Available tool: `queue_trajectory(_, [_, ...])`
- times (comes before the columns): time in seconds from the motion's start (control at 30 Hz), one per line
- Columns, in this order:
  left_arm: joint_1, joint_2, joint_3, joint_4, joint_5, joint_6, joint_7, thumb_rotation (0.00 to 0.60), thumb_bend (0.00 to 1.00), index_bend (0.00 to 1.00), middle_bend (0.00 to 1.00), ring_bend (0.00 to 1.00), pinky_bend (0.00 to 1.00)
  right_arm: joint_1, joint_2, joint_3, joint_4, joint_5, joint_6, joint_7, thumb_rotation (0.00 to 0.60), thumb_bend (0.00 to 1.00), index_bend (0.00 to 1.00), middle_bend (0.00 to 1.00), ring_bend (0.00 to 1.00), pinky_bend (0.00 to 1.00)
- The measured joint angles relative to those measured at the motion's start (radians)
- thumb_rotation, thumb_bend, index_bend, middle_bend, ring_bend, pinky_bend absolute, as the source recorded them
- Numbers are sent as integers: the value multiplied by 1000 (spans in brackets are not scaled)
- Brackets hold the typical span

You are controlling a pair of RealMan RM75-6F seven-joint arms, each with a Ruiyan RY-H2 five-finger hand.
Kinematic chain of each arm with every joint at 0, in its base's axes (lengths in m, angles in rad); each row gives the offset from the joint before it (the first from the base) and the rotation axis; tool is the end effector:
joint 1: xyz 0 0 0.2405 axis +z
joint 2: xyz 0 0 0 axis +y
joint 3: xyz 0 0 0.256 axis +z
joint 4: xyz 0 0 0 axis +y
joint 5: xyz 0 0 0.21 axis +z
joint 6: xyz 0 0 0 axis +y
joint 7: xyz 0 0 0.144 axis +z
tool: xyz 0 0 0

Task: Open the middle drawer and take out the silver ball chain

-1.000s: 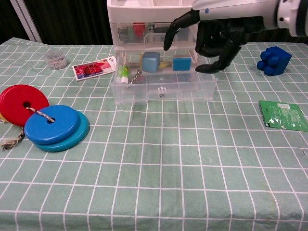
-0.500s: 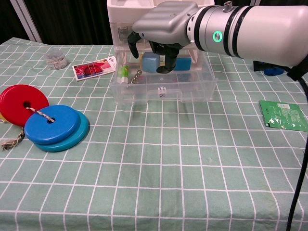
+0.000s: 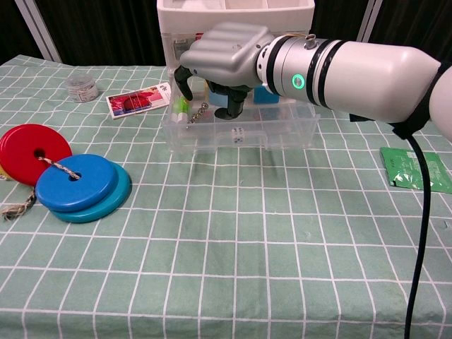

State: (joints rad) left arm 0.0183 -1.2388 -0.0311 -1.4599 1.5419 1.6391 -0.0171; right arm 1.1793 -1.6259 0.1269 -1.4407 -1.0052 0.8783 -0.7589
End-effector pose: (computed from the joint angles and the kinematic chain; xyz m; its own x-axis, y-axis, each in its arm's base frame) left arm -0.3328 0.1436 0.1492 0.4147 -0.0920 0.9053 0.9099 0.0473 -0.4121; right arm -0.0091 -0.3622 -0.0561 0.7776 0.0777 0.6239 -0.3981 -0.7072 0.5843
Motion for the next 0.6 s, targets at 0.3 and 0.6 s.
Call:
queue_trajectory(0.3, [3,-2,-2,5,-5,-3,-6,600,40,296,216,179,193,4,-49,-3,73,-21,-20,5,600,284,370,911,903,902])
queue_trajectory(0.6, [8,-4,-2,12,-7,0,-14,600,40,296,216,179,192,6,-77,4,118,-46,-30,18,600,294,378,911,903,902])
